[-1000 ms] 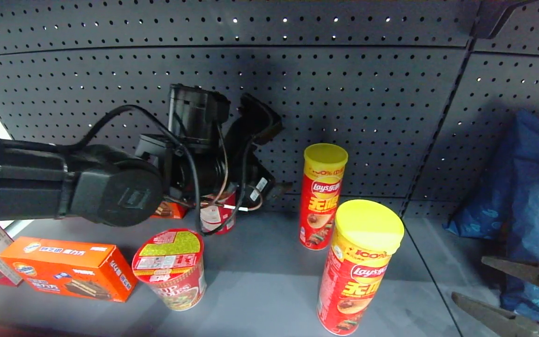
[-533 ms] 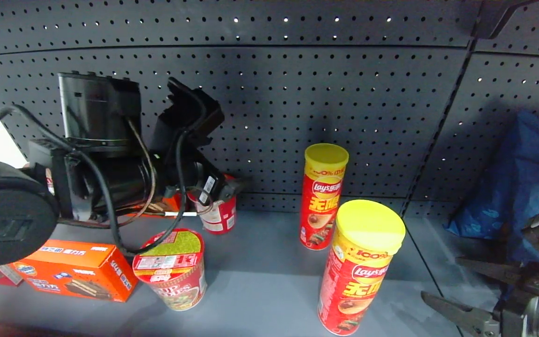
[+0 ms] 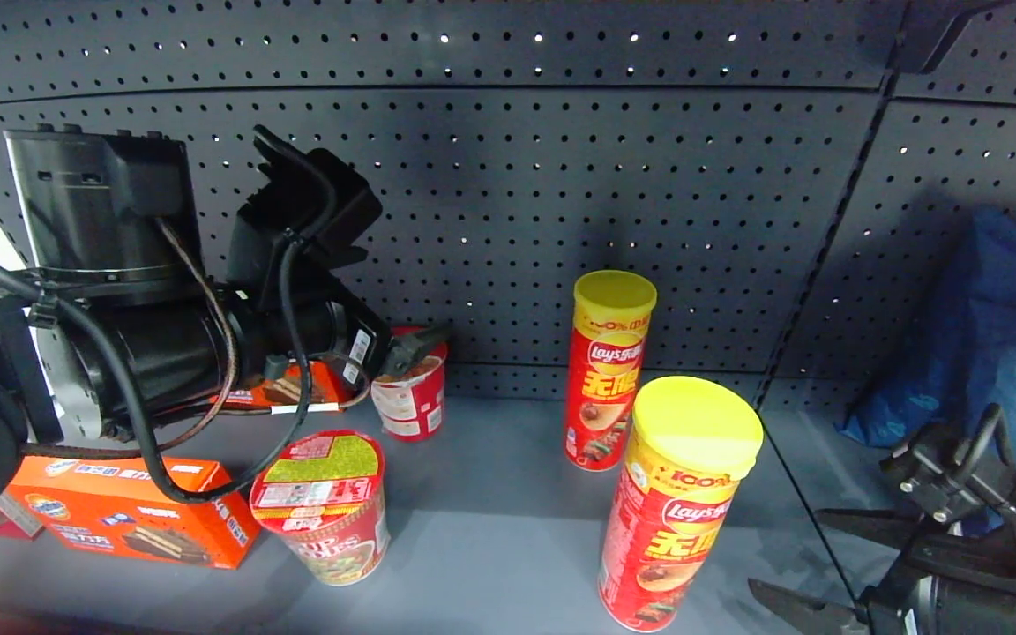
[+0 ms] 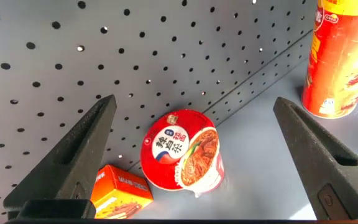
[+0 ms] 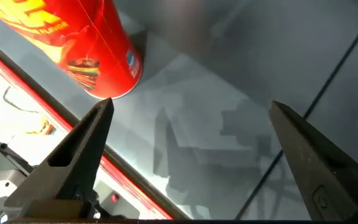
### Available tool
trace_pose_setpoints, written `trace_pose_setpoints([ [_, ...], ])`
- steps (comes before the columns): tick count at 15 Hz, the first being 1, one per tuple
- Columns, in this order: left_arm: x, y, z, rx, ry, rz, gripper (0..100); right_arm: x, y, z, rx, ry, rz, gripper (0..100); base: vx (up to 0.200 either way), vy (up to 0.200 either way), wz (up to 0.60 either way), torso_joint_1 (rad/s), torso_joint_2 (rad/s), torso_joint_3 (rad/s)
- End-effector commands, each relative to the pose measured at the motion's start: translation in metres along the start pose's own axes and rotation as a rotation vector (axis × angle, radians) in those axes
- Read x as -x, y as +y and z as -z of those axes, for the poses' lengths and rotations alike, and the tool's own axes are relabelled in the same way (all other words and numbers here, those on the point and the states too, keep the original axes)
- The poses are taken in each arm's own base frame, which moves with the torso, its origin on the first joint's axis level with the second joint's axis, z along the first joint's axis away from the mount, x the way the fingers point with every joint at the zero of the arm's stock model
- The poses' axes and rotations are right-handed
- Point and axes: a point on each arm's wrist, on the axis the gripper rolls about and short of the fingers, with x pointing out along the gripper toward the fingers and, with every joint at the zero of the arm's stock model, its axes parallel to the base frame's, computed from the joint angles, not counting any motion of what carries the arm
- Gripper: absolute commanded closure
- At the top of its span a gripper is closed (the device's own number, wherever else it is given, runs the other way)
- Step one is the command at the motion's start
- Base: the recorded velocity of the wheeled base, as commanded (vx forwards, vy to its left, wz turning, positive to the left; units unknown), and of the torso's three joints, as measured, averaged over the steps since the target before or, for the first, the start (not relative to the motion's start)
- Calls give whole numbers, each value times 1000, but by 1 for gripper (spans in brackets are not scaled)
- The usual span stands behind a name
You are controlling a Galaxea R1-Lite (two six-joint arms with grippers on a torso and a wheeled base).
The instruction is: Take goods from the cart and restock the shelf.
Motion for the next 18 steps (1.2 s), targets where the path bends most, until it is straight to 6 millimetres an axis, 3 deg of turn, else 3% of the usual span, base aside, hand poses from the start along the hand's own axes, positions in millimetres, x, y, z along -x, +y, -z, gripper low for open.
trace_pose_setpoints([
  [1, 0, 0, 1, 1, 4, 0, 0, -12, 0, -1, 1, 37, 1, 0, 0, 0, 0, 0, 0, 0],
  [5, -3, 0, 1, 1, 6, 0, 0, -27, 0, -14, 2, 40, 16, 0, 0, 0, 0, 0, 0, 0],
  [18, -9, 3, 4, 4, -5, -15, 0, -44, 16, -18, 40, 70, -55, 0, 0, 0, 0, 0, 0, 0],
])
